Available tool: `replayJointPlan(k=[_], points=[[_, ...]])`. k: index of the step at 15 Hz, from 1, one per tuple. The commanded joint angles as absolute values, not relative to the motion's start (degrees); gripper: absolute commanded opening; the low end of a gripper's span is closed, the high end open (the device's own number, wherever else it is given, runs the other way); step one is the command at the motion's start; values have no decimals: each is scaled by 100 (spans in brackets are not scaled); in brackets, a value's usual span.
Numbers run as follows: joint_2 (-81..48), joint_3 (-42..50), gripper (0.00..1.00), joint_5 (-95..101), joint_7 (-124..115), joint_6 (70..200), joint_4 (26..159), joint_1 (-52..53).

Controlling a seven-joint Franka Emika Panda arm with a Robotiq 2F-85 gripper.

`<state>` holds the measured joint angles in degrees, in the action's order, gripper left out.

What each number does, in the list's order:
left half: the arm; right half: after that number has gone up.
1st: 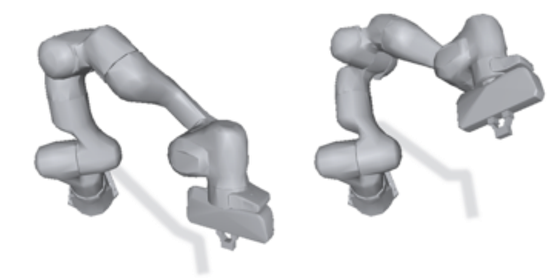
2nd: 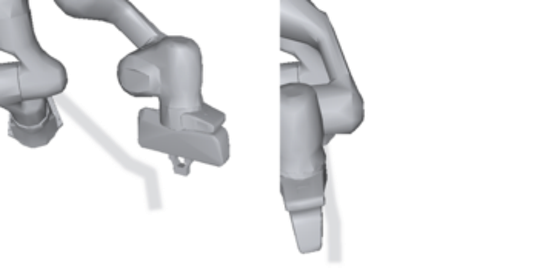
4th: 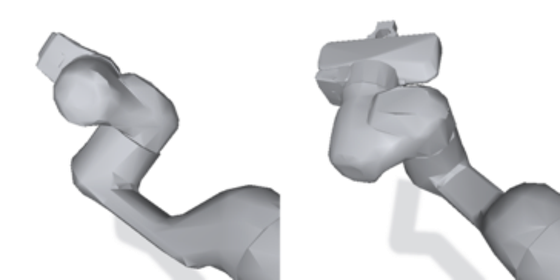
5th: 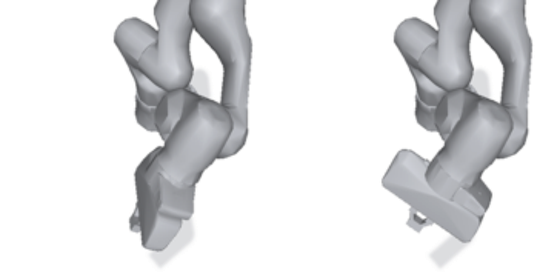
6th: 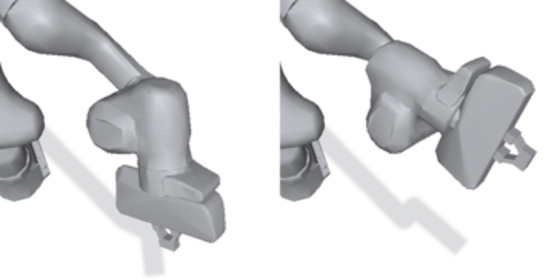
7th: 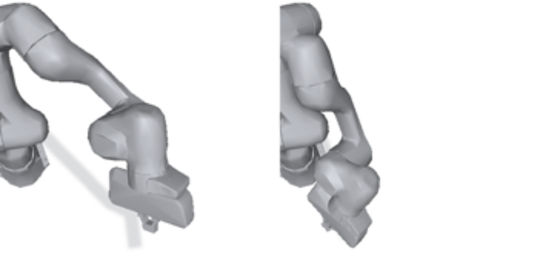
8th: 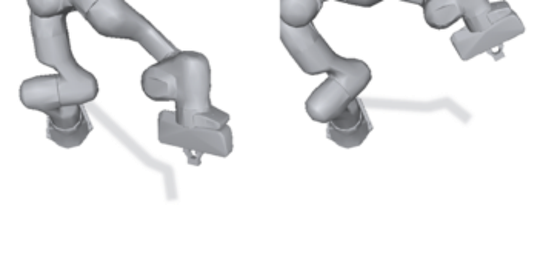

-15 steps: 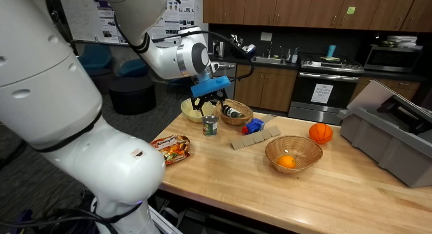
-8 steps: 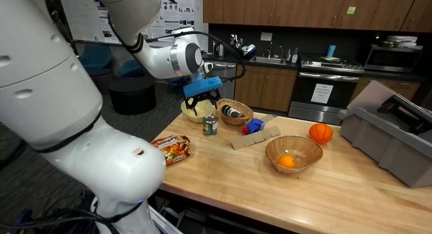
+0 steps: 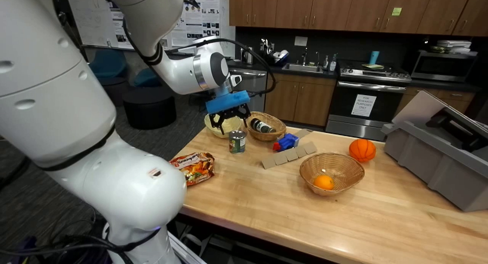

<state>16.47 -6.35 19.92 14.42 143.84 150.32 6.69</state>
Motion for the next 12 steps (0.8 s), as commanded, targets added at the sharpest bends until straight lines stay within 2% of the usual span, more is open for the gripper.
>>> replayJointPlan(k=[1, 12], points=[[1557, -680, 100, 2103, 1265, 14441, 15043, 600], [1046, -732, 100, 2022, 1175, 14605, 14924, 662]])
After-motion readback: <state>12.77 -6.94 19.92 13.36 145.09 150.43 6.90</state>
